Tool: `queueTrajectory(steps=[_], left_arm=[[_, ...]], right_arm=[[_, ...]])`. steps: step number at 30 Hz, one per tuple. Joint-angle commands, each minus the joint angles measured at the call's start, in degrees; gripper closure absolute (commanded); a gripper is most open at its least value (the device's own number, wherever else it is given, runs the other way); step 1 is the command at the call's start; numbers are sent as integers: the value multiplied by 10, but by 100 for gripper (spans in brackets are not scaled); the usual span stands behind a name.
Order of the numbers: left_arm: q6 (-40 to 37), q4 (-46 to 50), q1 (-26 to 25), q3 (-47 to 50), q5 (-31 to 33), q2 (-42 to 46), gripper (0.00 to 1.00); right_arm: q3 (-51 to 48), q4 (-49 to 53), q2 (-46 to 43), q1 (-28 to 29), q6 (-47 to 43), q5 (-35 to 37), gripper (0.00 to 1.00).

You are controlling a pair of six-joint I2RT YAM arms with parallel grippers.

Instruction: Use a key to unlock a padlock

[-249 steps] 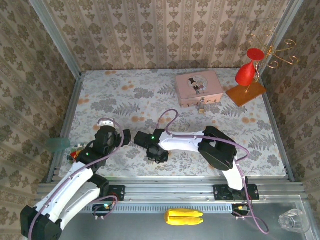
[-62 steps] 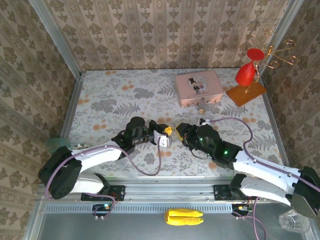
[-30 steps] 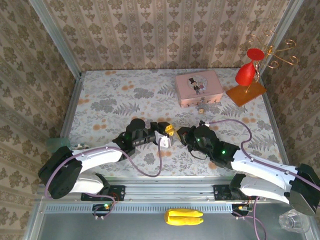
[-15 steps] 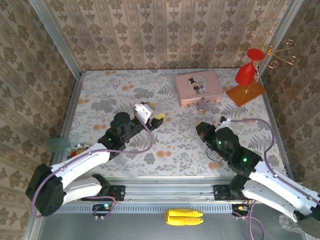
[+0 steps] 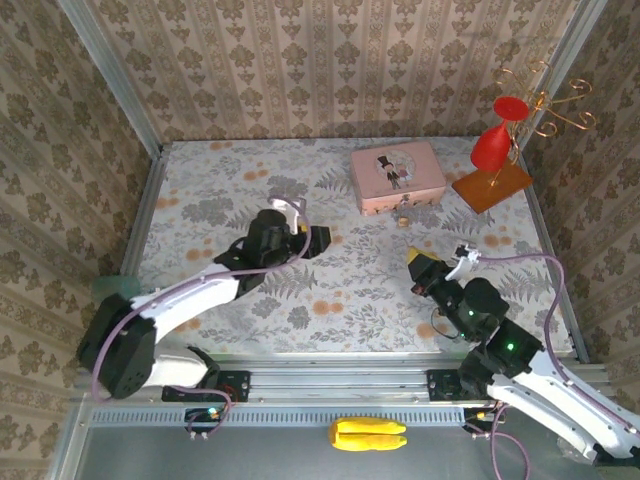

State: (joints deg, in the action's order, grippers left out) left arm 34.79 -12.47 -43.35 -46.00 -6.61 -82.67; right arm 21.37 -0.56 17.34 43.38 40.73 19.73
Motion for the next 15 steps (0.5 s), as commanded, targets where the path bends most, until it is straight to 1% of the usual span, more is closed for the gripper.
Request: queueTrajectory(steps=[1, 5, 7, 10, 15], left_arm=[[50, -30, -21, -63, -28, -65, 28], [38, -28, -55, -142, 2, -158, 28], [29, -49, -67, -181, 17, -216, 27], [34, -60, -73, -247, 25, -293, 28], [25, -75, -80, -342, 42, -393, 27]], right_arm=[[-4, 43, -49, -3, -77, 15, 100], [5, 115, -103, -3, -92, 52, 100], [10, 142, -127, -3, -91, 68, 100], [19, 161, -151, -3, -93, 75, 100], [44, 198, -166, -3, -94, 75, 100]])
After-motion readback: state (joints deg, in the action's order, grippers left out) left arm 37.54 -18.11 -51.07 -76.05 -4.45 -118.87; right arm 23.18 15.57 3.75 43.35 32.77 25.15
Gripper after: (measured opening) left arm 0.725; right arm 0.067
